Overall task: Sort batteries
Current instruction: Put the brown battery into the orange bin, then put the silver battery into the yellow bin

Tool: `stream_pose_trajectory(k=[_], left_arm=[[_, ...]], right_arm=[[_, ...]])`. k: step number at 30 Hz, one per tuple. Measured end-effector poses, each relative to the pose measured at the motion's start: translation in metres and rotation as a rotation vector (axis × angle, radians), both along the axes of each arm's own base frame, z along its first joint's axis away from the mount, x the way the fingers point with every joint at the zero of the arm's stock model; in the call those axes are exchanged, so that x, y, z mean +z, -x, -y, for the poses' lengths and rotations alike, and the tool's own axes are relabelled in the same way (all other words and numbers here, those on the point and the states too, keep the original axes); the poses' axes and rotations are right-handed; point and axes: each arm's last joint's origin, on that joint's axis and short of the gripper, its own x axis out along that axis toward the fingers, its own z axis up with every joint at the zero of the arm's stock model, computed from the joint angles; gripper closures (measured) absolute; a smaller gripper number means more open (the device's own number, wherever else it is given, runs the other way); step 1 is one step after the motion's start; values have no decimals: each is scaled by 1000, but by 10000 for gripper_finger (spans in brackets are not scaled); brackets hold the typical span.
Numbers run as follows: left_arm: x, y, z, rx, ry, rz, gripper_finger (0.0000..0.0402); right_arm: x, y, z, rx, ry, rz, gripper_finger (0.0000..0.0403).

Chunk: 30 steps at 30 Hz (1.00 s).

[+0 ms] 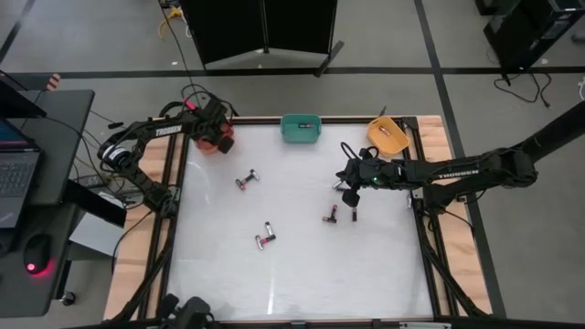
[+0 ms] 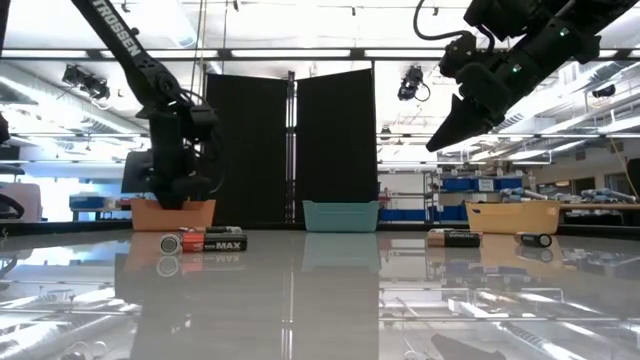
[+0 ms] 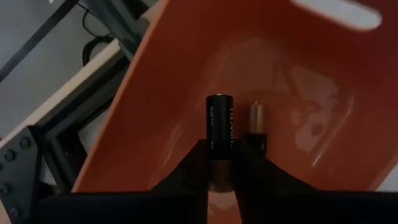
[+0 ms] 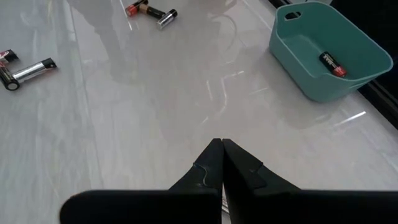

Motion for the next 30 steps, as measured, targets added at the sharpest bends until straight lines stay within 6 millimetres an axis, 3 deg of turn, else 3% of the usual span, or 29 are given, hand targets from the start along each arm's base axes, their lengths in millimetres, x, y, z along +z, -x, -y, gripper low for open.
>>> stream_pose_trajectory(k=[6, 16, 23, 27, 30], left_arm=[[1, -2, 0, -4, -12, 6, 283], [6, -1, 1, -18, -48, -23, 279], [47, -7, 12, -45, -254, 90, 339], [68, -14, 31, -126, -336, 230, 386], [74, -20, 48, -211, -350, 315, 394]], right_arm=[[0, 0, 0, 0, 0, 0, 390], [0, 0, 0, -2, -2, 2, 390], [0, 0, 0, -3, -2, 2, 390], [0, 0, 0, -5, -4, 3, 389], [0, 0, 1, -27, -25, 14, 390]])
